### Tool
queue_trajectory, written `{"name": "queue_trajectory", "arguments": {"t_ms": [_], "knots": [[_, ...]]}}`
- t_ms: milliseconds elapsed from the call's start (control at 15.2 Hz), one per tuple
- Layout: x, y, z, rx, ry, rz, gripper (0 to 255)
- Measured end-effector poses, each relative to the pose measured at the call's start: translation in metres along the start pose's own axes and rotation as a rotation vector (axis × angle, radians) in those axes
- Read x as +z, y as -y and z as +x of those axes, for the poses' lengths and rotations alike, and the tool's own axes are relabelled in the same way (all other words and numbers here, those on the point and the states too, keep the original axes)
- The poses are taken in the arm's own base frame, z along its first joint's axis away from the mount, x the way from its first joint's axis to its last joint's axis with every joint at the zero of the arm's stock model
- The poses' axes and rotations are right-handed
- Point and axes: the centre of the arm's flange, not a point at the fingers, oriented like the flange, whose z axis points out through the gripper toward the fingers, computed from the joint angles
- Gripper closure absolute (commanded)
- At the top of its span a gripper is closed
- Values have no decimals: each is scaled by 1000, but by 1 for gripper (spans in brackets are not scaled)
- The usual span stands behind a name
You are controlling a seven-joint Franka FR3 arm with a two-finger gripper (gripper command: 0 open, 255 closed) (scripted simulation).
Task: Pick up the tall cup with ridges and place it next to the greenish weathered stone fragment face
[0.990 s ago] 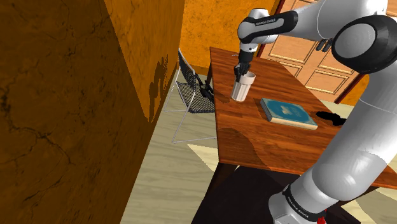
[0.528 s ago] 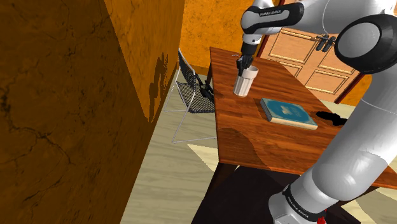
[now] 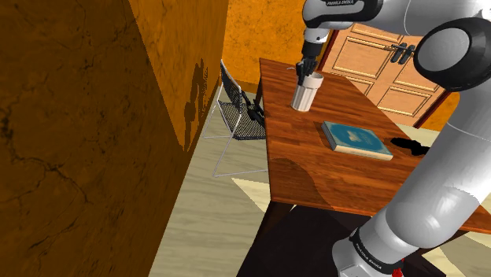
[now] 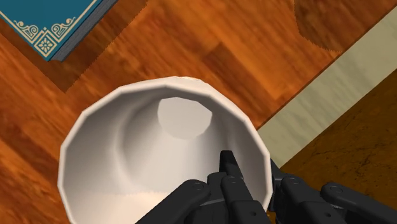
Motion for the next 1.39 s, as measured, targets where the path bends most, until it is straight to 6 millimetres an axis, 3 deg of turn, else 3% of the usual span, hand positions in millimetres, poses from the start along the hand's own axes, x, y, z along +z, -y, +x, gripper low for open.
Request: {"name": "queue_trajectory", "arguments": {"t_ms": [1254, 1386], "knots": [[-96, -5, -8, 0, 0, 0, 255], [-98, -11, -21, 0, 1, 0, 255]]}}
